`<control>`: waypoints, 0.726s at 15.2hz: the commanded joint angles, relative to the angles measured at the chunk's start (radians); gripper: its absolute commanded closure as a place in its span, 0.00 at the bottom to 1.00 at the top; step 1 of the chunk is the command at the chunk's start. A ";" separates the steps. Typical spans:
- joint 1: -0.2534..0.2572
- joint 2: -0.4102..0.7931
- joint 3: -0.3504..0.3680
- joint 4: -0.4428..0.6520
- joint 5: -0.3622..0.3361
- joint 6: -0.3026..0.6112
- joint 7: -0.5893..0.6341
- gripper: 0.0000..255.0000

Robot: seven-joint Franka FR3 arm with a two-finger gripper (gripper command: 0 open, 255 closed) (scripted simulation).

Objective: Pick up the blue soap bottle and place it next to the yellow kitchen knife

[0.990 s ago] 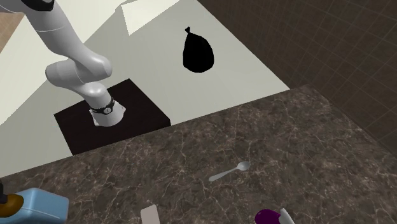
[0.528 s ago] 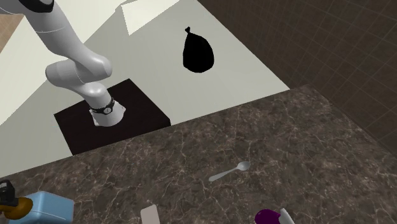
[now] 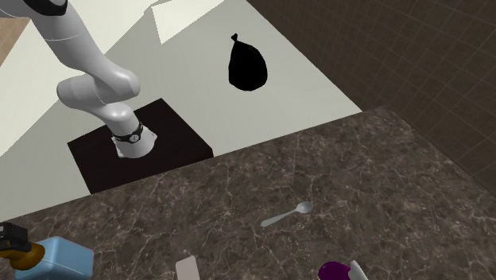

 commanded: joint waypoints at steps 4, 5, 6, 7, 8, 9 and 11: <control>0.000 0.000 0.000 0.000 0.000 0.000 0.000 0.00; 0.001 -0.007 0.001 0.026 -0.002 -0.033 0.001 0.00; 0.001 -0.013 0.002 0.054 -0.003 -0.066 0.003 0.00; 0.002 -0.018 0.003 0.083 -0.004 -0.100 0.003 0.00; 0.002 -0.020 0.003 0.107 -0.005 -0.126 0.004 0.00; 0.002 -0.020 0.003 0.107 -0.005 -0.126 0.004 0.00; 0.002 -0.020 0.003 0.107 -0.005 -0.126 0.004 0.00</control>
